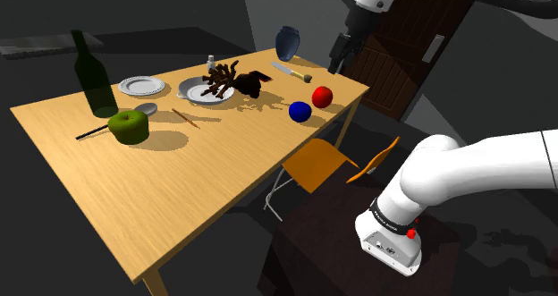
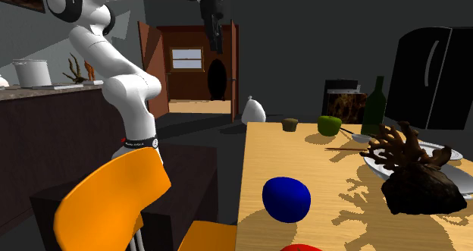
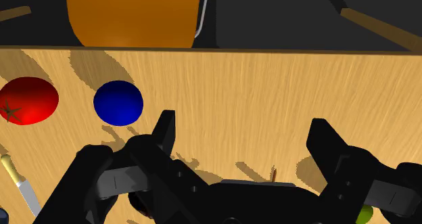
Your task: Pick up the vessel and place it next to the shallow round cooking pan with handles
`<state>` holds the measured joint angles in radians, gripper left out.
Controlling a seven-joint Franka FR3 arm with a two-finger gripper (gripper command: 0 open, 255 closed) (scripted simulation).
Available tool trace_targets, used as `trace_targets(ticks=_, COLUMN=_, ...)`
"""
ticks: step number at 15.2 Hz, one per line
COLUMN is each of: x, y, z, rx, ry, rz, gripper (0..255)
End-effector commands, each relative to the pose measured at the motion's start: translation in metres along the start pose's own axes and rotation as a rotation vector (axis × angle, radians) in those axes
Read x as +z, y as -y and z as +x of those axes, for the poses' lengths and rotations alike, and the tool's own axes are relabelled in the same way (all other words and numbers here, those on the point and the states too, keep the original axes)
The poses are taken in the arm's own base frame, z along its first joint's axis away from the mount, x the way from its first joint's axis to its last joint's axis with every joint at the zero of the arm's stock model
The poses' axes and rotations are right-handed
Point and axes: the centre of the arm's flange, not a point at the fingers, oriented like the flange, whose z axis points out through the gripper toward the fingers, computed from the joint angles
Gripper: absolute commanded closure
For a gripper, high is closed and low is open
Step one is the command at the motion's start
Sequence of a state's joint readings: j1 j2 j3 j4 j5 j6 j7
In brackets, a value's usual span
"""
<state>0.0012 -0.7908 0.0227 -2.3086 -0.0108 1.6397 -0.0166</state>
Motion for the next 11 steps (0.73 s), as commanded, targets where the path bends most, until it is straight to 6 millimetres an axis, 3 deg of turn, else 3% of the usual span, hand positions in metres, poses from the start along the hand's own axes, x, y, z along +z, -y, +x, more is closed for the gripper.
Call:
trace_targets(ticks=1, x=0.000, y=0.000, z=0.000, rx=0.000, ry=0.000, rz=0.000, gripper=0)
trace_targets(ticks=11, x=0.063, y=-0.101, z=0.069, rx=0.038, ry=-0.012, rz=0.058, gripper=0)
